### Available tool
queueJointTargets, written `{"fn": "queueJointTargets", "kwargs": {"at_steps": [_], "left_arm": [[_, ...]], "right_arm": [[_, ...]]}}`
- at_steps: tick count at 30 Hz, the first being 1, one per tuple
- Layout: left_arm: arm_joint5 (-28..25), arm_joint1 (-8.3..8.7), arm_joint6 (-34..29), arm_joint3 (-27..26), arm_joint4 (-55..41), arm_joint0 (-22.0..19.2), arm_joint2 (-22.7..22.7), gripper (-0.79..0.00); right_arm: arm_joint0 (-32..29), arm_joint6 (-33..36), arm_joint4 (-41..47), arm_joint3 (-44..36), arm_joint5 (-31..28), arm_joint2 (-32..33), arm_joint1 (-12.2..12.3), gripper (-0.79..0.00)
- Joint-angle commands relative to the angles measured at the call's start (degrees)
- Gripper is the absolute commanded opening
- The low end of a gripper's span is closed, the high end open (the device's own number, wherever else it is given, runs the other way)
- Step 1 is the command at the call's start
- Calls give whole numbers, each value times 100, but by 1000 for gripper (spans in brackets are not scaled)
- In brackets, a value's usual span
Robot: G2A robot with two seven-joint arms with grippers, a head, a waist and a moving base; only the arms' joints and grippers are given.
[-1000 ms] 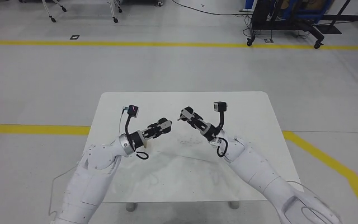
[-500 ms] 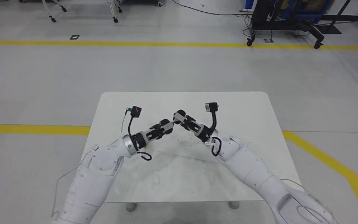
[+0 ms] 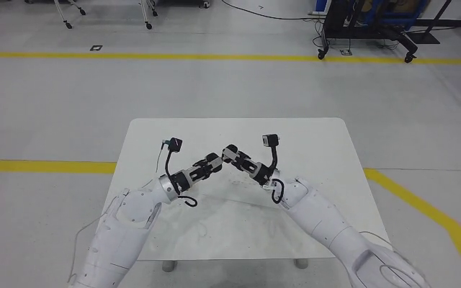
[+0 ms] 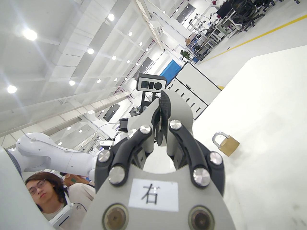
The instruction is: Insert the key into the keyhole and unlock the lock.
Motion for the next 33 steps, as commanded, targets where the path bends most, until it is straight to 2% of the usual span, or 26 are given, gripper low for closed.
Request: {"fn": "queueJointTargets", "kwargs": {"at_steps": [1, 3, 12, 13, 14, 21, 31, 33], "left_arm": [[-5, 4, 9, -3, 31, 3, 6, -754], [0, 6, 16, -9, 42, 6, 11, -785], [57, 19, 218, -51, 213, 31, -4, -785], [37, 22, 223, -58, 229, 28, -10, -785], [19, 25, 219, -59, 243, 28, -19, -785], [-11, 59, 94, -77, 15, 28, -176, -785], [47, 60, 136, -98, 52, 60, -170, -785], [88, 70, 36, -125, 67, 67, -163, -785]], "right_arm": [[-10, 0, -21, 1, 11, 31, -12, -785], [-22, -6, -51, 4, 34, 60, -24, -785], [-74, 47, -161, -8, 92, 182, -67, -785], [-83, 84, -143, -15, 96, 191, -71, -499], [-90, 90, -100, -22, 94, 208, -73, 0], [-90, 90, -100, -22, 94, 208, -73, 0], [-90, 90, -100, -22, 94, 208, -73, 0], [-87, 254, -313, -55, 246, 249, -36, 0]]}}
